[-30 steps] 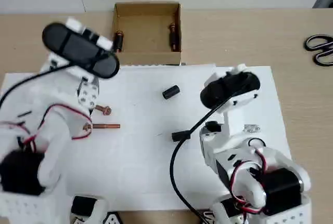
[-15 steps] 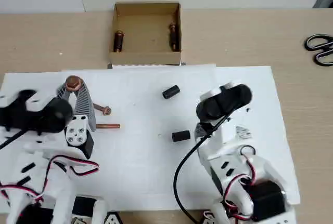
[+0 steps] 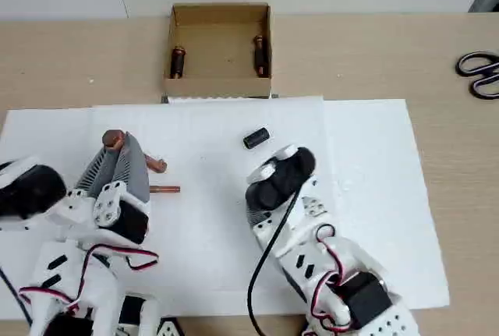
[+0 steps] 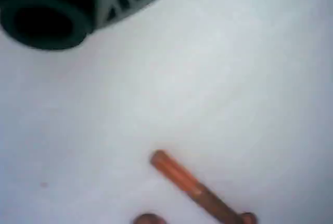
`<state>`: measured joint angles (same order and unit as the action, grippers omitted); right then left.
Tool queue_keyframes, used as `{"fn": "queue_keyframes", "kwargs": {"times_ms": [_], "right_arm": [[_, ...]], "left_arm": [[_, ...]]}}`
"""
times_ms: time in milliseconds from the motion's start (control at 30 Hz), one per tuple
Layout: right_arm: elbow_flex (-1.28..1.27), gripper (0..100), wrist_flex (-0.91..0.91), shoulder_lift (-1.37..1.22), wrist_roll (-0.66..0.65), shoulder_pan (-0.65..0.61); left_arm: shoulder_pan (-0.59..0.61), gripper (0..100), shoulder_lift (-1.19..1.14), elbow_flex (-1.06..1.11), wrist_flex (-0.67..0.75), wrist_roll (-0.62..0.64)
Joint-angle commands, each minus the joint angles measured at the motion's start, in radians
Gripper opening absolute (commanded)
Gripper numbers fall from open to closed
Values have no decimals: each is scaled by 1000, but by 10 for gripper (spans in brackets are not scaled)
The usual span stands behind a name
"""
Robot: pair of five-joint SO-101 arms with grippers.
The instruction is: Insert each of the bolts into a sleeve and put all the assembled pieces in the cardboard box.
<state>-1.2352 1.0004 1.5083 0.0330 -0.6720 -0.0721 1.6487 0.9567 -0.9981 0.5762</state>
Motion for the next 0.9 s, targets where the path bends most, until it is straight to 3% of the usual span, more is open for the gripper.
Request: {"fn": "queue_keyframes", "kwargs": {"times_ms": [0,100,367,533,867], "right_arm": [[-21,2,-90,12,-9,-47],[-55,2,-157,12,-11,-74],[-64,2,-185,13,-12,-134],[-61,2,-208,13,-14,-151],[-61,2,-282,13,-95,-151]], "left_arm": [[-66,6,8,-2,29,75],[-121,6,8,-2,29,133],[-149,6,6,50,12,130],[-227,6,8,59,-18,115],[-284,6,8,59,-98,77]]}}
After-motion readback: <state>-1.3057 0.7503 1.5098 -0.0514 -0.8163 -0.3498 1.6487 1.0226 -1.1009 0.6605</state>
